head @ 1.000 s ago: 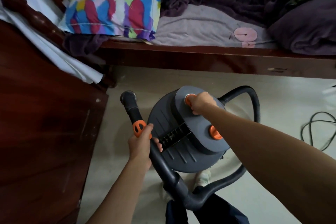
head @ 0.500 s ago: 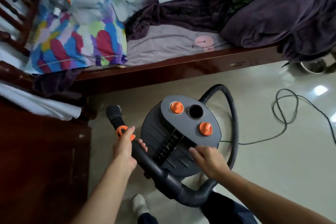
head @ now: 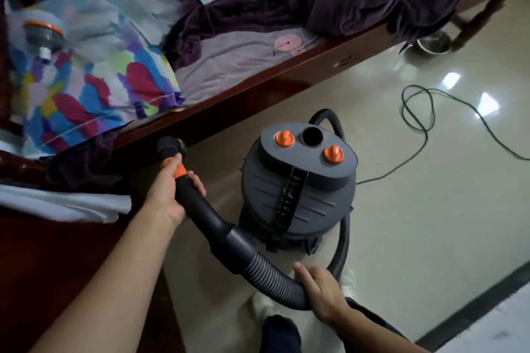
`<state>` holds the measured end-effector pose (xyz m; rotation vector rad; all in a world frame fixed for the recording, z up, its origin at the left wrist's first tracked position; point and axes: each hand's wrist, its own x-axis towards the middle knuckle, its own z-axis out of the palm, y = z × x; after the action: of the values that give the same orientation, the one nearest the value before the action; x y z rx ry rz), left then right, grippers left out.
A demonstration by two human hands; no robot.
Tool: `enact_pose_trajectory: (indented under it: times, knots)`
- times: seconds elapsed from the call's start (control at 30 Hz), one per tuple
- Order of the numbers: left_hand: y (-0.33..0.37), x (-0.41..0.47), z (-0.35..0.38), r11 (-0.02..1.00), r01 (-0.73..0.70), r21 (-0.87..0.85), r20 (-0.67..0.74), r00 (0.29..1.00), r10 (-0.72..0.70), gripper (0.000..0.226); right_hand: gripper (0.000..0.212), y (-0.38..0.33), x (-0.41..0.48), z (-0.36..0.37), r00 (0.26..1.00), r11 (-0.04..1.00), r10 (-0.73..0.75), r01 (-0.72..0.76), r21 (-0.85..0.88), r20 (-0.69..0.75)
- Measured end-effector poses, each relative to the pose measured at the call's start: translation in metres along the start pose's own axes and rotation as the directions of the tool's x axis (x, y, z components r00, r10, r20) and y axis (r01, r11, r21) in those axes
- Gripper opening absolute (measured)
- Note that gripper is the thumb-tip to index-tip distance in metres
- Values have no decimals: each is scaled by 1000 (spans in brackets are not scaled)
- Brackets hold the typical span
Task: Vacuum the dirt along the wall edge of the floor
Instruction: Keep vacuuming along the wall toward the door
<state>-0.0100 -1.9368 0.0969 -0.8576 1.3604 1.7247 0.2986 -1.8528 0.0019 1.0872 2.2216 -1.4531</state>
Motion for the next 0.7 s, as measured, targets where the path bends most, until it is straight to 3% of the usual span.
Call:
enact_pose_trajectory:
  times: [0.2,0.3,0.4,0.5,0.57,0.67,0.7]
  knots:
    - [-35,-10,8,919,-200,341,90,979,180,22,40,-25,1,32,962,996,89,-89,10,-259]
    - [-58,-10,3,848,-237,474,120,972,204,39,40,-38,8,31,957,994,105,-91,61,-271]
    - [-65,-7,0,852,-191,488,106,982,159,53,42,-34,8,22,952,990,119,-93,106,-283]
    - [-65,-12,1,893,-142,428,127,987,95,31,46,-31,10,2,954,999,50,-41,36,-295]
    - [-54,-18,3,920,-103,377,181,983,36,13,41,-25,17,-17,969,994,-6,-21,-106,-248]
    - [-30,-28,6,951,-54,304,246,969,-24,11,14,-17,26,-47,999,947,-25,10,-320,-40]
    - [-23,-32,7,958,-60,282,269,963,-19,11,27,-17,24,-55,1000,923,-13,21,-383,24]
